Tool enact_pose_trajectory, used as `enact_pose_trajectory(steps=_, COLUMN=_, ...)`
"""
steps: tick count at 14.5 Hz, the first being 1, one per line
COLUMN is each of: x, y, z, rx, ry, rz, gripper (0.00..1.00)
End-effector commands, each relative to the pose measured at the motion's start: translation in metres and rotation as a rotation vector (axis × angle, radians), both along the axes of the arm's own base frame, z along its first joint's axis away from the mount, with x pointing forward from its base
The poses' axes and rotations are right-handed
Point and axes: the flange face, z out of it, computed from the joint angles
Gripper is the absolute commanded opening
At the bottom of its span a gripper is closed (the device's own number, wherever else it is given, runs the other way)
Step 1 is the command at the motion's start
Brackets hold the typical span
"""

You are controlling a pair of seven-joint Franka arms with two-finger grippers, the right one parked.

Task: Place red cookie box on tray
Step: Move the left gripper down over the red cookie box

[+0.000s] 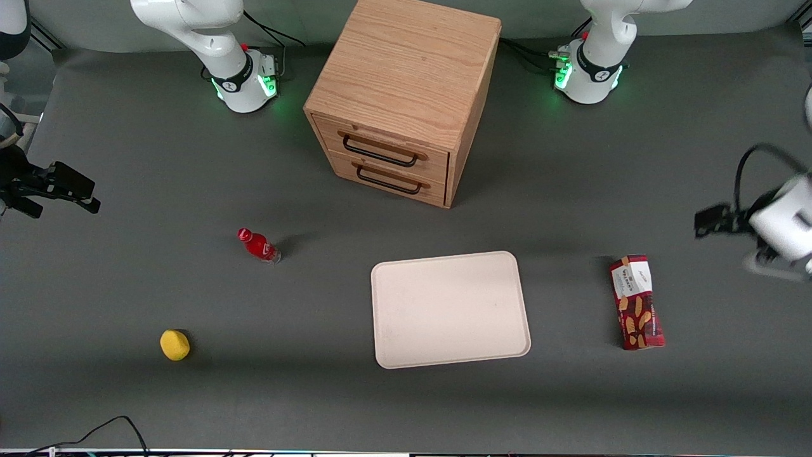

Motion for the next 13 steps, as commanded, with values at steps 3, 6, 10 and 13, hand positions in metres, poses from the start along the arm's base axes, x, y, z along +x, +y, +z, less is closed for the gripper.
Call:
enact_pose_trajectory(steps=3, x=0.043, y=0.012, z=-0.106, rx=-0.009, ry=-0.007, rz=0.020, gripper=1.00)
enact_pose_trajectory(steps=6, x=0.058, y=0.012, z=-0.173, rx=-0.003, ry=-0.004, rz=0.081, gripper=1.00)
enact_pose_trajectory(steps=10, x=0.065, y=0.011, z=-0.238, rx=0.005, ry=-0.010, rz=0.186, gripper=1.00)
enact_pose_trajectory(steps=13, x=0.059, y=0.011, z=-0.265, rx=0.008, ry=-0.008, rz=0.200, gripper=1.00)
